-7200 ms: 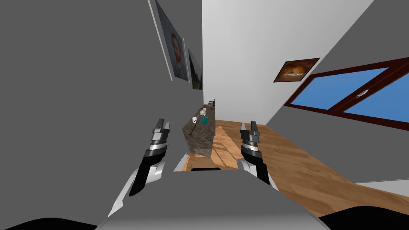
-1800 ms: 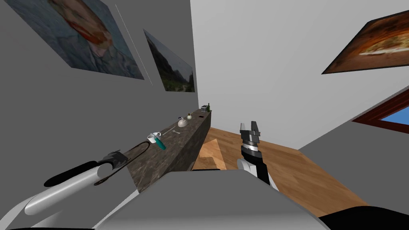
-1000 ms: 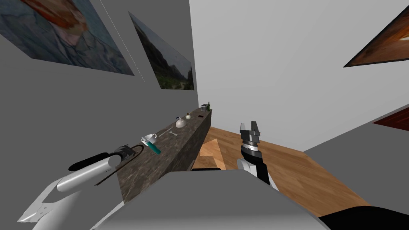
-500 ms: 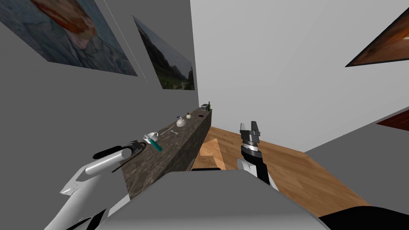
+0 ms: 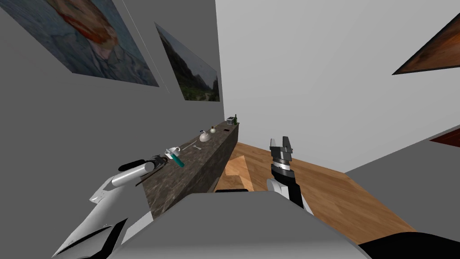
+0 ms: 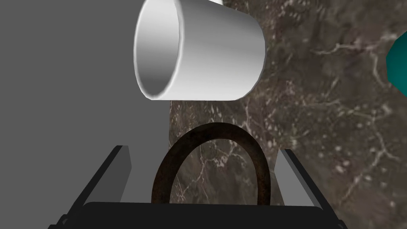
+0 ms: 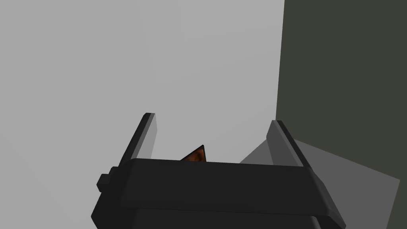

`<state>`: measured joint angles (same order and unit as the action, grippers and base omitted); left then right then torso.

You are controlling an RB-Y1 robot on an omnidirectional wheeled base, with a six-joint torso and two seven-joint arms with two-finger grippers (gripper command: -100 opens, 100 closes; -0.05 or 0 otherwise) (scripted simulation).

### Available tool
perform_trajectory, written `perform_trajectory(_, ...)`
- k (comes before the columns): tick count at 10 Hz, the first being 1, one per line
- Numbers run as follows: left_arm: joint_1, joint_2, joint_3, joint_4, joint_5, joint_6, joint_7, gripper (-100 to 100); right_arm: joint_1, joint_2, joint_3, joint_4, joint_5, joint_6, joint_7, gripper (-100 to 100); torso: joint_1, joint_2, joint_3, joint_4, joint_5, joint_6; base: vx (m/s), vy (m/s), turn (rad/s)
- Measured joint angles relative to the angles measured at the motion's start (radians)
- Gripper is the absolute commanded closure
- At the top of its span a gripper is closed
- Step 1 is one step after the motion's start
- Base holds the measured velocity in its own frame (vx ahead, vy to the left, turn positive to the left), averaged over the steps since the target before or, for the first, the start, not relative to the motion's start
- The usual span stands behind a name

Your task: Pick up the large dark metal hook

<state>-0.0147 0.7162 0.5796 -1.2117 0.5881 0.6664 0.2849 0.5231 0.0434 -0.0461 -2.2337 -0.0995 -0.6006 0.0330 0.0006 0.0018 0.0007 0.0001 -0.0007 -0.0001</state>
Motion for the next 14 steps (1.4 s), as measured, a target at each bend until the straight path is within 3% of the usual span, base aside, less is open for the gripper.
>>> perform_trajectory(1,-0.025,0.012,-0.026,0.021,0.002,-0.012,0.005,-100,0.0,0.0,0.0,0.0,0.0,0.0,0.0,0,0.0,0.0,0.0,0.0,0.0,0.0,-0.024,-0.006,-0.011)
perform_trajectory(3,-0.052,0.021,-0.048,0.09,0.01,-0.03,-0.002,-100,0.0,0.0,0.0,0.0,0.0,0.0,0.0,0,0.002,-0.002,-0.001,0.0,0.001,0.0,-0.014,-0.009,0.037)
perform_trajectory(5,-0.11,0.056,-0.103,0.165,0.018,-0.066,0.003,-100,0.0,0.0,0.0,0.0,0.0,0.0,0.0,0,0.0,0.0,0.0,0.0,0.0,0.0,-0.038,-0.016,0.014)
perform_trajectory(6,-0.116,0.059,-0.113,0.185,0.019,-0.068,0.008,-100,0.0,0.0,0.0,0.0,0.0,0.0,0.0,0,0.001,-0.001,0.0,0.0,0.0,0.0,-0.063,-0.016,0.051)
perform_trajectory(8,-0.187,0.105,-0.173,0.273,0.04,-0.109,0.002,-100,0.0,0.0,0.0,0.0,0.0,0.0,0.0,0,0.0,0.001,0.001,0.0,0.0,0.0,-0.04,-0.016,0.024)
perform_trajectory(9,-0.192,0.102,-0.183,0.293,0.033,-0.113,0.01,-100,0.0,0.0,0.0,0.0,0.0,0.0,0.0,0,0.0,-0.001,0.0,0.0,0.0,0.0,-0.049,-0.016,0.06)
perform_trajectory(11,-0.239,0.139,-0.236,0.33,0.043,-0.145,0.023,-100,0.0,0.0,0.0,0.0,0.0,0.0,0.0,0,0.0,0.0,0.0,0.0,0.0,0.0,-0.034,-0.017,0.018)
perform_trajectory(14,-0.262,0.146,-0.254,0.396,0.047,-0.153,0.022,-100,0.0,0.0,0.0,0.0,0.0,0.0,0.0,0,0.001,-0.003,-0.001,-0.001,0.0,0.0,0.0,0.0,0.0)
